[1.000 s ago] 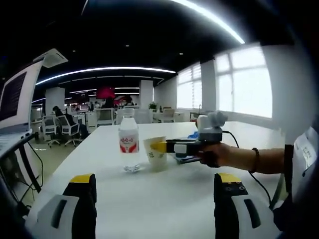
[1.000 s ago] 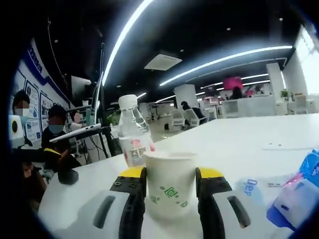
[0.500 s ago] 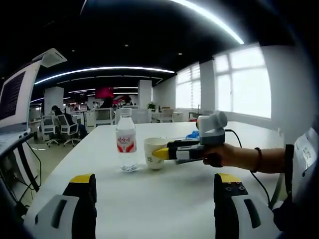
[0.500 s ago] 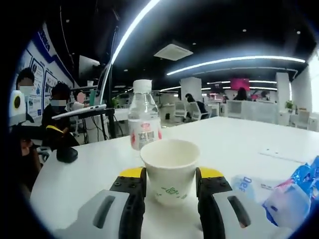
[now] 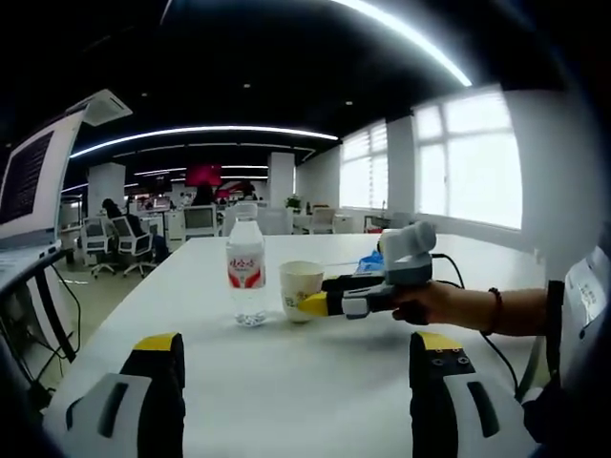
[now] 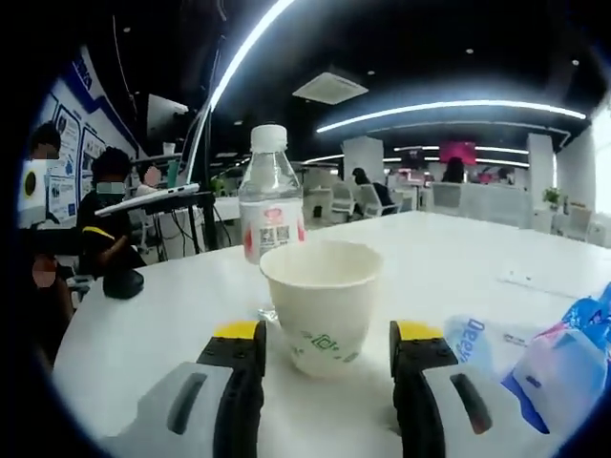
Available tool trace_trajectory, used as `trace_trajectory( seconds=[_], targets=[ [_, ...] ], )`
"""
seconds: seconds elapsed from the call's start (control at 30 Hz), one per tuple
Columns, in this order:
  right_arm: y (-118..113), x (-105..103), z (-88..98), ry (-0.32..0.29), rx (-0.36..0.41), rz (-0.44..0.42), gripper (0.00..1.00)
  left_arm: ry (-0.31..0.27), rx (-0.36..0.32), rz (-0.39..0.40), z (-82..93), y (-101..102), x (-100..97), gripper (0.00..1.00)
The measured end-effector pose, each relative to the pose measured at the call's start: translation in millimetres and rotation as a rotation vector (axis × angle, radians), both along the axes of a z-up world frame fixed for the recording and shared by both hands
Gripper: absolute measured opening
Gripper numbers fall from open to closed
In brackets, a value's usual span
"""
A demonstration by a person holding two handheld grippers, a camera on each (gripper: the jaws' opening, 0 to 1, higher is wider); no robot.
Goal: Arrange the tabletop items into an orderly group along one side of the table until the central work area is clear of visible clutter.
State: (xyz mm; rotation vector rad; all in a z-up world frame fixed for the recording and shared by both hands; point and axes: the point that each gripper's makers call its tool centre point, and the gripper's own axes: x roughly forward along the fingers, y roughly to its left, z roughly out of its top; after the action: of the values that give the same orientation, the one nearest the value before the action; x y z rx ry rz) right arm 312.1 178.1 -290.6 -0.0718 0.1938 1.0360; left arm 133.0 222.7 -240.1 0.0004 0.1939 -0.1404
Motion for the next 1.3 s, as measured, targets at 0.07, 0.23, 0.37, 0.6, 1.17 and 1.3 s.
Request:
trace_trajectory(
  seconds=[0.07, 0.23, 0.37, 0.6, 1.17, 1.3],
  targets=[
    [0.5, 0.8, 5.5, -0.037, -0.005, -0.011, 0.59, 0.0, -0.004, 0.002, -0.4, 0.3, 0.7, 0.98],
    [-2.3, -2.7, 11.9, -0.109, -0.025, -0.016, 0.64, -0.008, -0.012, -0.005, 1.1, -2.5, 1.3, 0.98],
    [-4.2, -6.4, 19.8, -0.123, -0.01, -0.014, 0.71, -0.019, -0.017, -0.001, 4.4, -1.7, 0.0, 0.98],
    [-15.5, -11.8, 41.5, -0.169, 0.018, -0.017, 0.71, -0.053, -0.031, 0.012, 13.1, -0.7, -2.7, 0.98],
    [-35.3, -48.7, 92.5, -0.294, 0.066, 0.07, 0.85, -0.139, 0.0, -0.007, 32.2, -8.0, -0.8, 0.99],
    [-45.9, -53.4, 95.4, -0.32, 0.037, 0.067, 0.85, -0.161, 0.004, -0.024, 36.5, -11.7, -1.0, 0.99]
  ],
)
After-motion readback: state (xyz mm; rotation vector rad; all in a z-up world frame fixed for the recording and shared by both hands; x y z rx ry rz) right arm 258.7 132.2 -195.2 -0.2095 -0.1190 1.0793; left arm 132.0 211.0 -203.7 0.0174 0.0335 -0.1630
